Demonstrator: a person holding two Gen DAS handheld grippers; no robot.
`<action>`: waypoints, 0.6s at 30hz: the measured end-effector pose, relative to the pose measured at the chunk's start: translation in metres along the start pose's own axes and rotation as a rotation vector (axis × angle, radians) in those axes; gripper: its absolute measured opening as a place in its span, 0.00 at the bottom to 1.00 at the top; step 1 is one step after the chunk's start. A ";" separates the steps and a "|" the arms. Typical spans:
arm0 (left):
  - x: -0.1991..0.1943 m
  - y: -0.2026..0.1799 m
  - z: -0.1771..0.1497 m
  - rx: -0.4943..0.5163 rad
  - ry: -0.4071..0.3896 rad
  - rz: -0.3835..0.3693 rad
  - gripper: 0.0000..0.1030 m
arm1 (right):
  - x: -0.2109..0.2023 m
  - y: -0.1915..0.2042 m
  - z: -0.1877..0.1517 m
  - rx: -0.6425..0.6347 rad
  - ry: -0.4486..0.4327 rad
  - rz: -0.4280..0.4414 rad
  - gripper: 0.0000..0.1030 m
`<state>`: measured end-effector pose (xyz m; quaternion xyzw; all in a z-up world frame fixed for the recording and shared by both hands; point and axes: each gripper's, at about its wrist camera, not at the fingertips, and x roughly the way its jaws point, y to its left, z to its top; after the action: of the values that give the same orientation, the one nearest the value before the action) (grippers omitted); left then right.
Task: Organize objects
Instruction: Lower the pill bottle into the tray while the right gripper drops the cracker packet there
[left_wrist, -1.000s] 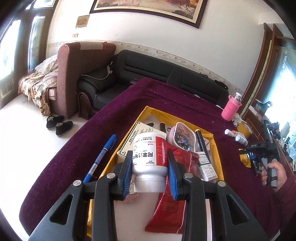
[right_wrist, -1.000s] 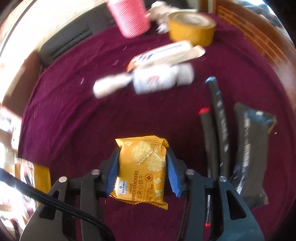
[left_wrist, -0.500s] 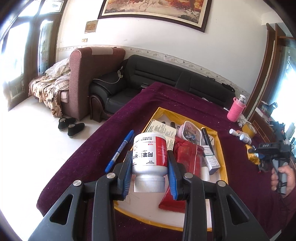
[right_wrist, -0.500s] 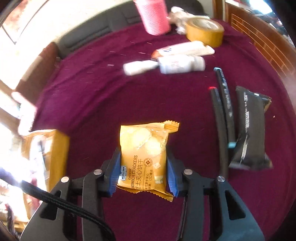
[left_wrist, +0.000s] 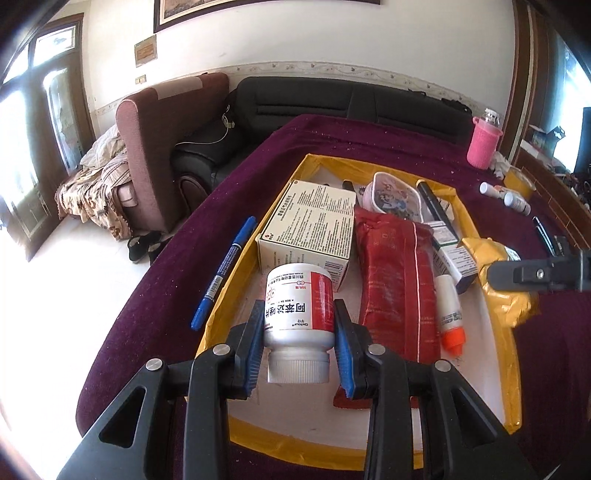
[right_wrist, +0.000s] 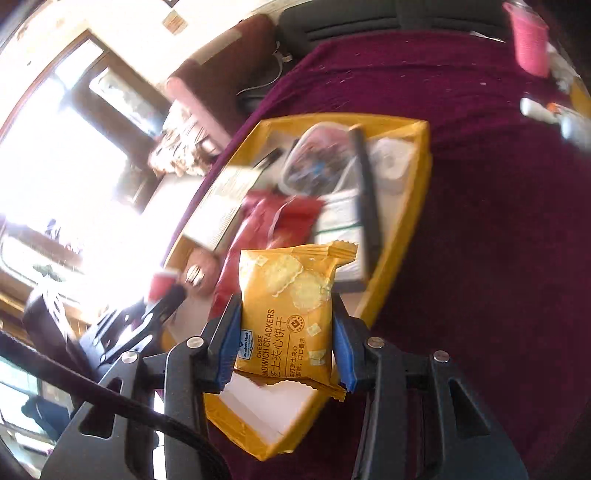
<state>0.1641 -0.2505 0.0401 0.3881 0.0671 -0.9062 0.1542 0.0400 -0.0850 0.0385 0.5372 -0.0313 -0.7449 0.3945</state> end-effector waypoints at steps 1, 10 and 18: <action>0.004 -0.001 0.000 0.012 0.010 0.009 0.29 | 0.007 0.006 -0.004 -0.012 0.008 -0.001 0.41; -0.027 0.029 0.005 -0.100 -0.113 -0.033 0.60 | 0.036 0.036 -0.027 -0.150 0.028 -0.034 0.52; -0.032 0.055 0.007 -0.290 -0.111 -0.068 0.67 | -0.002 0.032 -0.039 -0.190 -0.077 -0.023 0.55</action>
<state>0.1985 -0.2973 0.0675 0.3084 0.2017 -0.9118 0.1813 0.0906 -0.0911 0.0388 0.4688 0.0305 -0.7689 0.4337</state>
